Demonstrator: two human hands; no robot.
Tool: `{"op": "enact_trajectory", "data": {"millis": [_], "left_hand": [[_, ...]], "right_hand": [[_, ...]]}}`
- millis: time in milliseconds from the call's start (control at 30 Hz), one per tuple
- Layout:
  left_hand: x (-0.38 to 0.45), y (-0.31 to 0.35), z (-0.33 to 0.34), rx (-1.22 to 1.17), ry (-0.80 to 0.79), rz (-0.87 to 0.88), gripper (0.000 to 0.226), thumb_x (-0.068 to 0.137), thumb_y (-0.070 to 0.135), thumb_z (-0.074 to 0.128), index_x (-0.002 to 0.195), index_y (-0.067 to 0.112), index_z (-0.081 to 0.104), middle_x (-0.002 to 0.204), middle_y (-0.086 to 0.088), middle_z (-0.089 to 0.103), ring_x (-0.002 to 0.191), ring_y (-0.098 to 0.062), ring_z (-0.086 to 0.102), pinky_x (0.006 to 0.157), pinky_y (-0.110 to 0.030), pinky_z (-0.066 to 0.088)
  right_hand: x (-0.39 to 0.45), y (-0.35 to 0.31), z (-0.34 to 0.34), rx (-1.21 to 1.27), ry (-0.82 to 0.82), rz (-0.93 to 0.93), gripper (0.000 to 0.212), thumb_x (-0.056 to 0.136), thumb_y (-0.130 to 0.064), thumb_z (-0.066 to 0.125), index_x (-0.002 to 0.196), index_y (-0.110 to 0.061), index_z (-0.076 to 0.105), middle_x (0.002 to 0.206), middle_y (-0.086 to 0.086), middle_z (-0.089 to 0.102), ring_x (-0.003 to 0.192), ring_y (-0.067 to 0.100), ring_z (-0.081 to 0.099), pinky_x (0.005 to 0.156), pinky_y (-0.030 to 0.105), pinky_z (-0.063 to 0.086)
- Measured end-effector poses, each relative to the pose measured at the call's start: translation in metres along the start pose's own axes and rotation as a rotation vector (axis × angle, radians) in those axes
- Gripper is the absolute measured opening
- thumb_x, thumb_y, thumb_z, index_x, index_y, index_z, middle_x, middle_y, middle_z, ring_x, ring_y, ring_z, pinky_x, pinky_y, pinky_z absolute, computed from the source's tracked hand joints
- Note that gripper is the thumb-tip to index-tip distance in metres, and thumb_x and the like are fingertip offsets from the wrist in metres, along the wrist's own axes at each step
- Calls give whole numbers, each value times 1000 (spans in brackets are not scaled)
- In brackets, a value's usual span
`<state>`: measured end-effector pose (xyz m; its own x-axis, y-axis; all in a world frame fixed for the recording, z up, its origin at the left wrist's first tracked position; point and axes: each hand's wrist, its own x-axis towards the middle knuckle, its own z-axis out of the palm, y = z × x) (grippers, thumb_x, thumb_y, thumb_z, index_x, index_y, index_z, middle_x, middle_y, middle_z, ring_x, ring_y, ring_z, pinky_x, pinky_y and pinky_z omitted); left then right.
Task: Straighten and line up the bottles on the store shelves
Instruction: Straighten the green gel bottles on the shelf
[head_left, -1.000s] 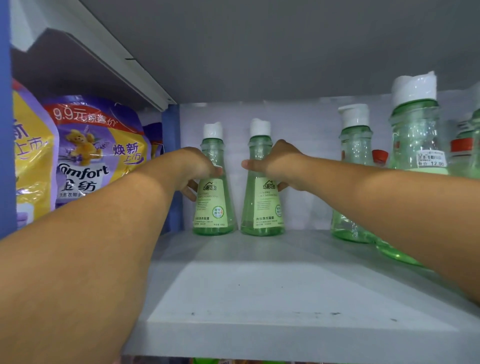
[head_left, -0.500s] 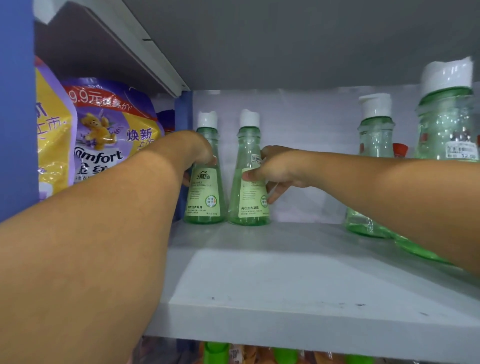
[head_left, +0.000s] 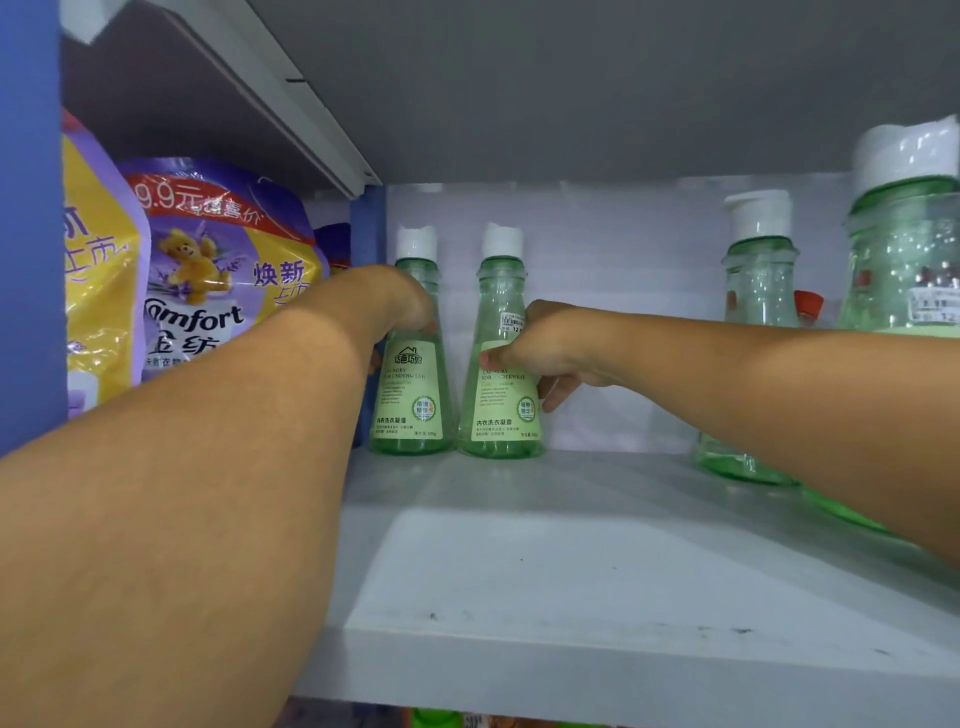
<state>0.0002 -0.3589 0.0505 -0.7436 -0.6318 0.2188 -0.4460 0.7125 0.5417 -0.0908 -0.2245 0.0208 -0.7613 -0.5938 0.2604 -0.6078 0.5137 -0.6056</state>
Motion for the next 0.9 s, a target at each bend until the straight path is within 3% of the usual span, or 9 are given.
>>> {"op": "enact_trajectory", "data": {"millis": [233,300,367,500,567,633,767,833,900], "left_hand": [[-1,2,0,58,-4,25,26,106,24,55,93,3,48,80,-14,46,112,-33,61,109,-46,48],[-5,3,1,92,13,43,21,106,24,54,112,4,52,83,-13,50,109,-30,60,109,-44,48],[-3,4,2,116,33,62,33,106,23,53,131,0,52,103,-16,59,118,-31,62,109,-43,48],[4,10,-1,111,229,33,46,99,28,60,136,2,53,134,-17,59,123,-33,61,100,-38,54],[6,18,-4,3,401,28,60,89,32,68,140,6,49,139,-17,55,125,-36,58,97,-38,54],[-3,37,-1,-135,478,196,62,86,39,66,137,6,51,139,-17,56,125,-38,57,95,-37,52],[-51,76,31,-425,237,587,44,89,48,63,104,8,70,106,-12,73,100,-33,68,88,-35,56],[-79,88,46,-469,-15,721,35,93,49,65,102,16,71,105,-2,75,96,-23,72,89,-40,60],[-102,96,55,-406,-196,825,30,97,49,61,106,21,70,107,6,75,94,-15,74,88,-39,61]], "right_hand": [[-5,-1,12,-25,163,18,56,88,-47,75,120,-12,46,105,12,64,87,32,69,74,51,63],[-5,0,14,-68,181,28,62,87,-53,74,123,-13,42,107,10,63,86,31,70,71,50,64],[-8,0,13,-126,163,51,67,87,-59,70,124,-12,41,108,11,64,85,29,70,71,49,64],[-36,-15,-21,-206,130,39,65,93,-65,57,116,-5,49,110,12,62,86,31,74,78,49,63],[-65,-26,-57,-337,290,-72,53,96,-58,56,111,-6,59,100,5,70,77,26,75,68,43,64],[-106,-24,-92,-479,545,-170,31,95,-48,54,103,-21,67,87,-4,72,74,20,72,56,31,54],[-191,22,-138,-432,1000,-275,20,92,-44,58,92,-24,60,78,-9,62,75,19,58,66,34,43],[-210,47,-151,-429,994,-115,34,91,-55,61,100,-23,54,89,-4,62,77,23,61,65,36,41],[-214,63,-153,-358,800,160,60,86,-70,60,114,-18,48,101,4,63,82,26,65,67,36,48]]}}
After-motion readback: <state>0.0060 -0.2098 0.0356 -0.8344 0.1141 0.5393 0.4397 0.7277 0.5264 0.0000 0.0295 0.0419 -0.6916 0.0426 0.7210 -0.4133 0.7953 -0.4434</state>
